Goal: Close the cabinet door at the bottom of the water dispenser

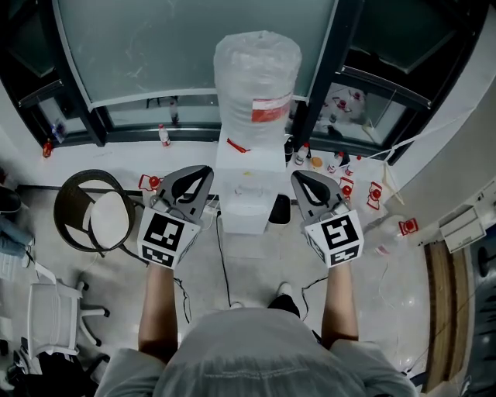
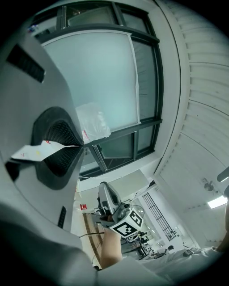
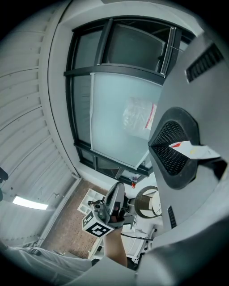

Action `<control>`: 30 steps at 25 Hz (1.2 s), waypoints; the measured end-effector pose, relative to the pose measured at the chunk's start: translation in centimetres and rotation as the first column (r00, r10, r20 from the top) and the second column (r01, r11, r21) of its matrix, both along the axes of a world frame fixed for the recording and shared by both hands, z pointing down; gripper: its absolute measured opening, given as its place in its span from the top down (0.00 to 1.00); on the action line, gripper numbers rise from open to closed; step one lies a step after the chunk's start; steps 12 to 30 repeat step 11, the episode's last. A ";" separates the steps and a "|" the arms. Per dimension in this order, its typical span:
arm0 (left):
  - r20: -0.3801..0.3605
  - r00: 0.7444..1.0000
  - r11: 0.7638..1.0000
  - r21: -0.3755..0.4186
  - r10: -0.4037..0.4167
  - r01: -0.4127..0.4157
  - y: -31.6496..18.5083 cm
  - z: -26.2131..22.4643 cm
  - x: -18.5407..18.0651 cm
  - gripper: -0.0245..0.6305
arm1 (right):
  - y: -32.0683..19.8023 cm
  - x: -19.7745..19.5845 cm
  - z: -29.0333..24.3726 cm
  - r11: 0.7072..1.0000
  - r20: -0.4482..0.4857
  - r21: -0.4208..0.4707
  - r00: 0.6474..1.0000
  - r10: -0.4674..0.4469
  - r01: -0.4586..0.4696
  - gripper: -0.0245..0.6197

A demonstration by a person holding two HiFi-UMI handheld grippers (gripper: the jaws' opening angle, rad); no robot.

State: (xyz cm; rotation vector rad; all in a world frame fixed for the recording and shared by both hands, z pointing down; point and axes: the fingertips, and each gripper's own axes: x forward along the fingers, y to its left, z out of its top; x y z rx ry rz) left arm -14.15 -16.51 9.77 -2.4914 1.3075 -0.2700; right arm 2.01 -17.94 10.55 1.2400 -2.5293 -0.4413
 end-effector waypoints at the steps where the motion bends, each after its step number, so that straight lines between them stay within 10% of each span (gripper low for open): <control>1: -0.002 1.000 1.000 -0.004 0.000 0.000 0.0 0.1 0.1 0.93 | 0.0 0.1 0.1 1.000 0.000 -0.003 1.000 0.001 -0.001 0.92; 30: 0.002 1.000 0.998 -0.053 0.017 -0.017 -0.6 2.7 0.8 0.93 | -0.6 1.3 2.1 0.999 0.000 -0.044 1.000 0.024 -0.024 0.92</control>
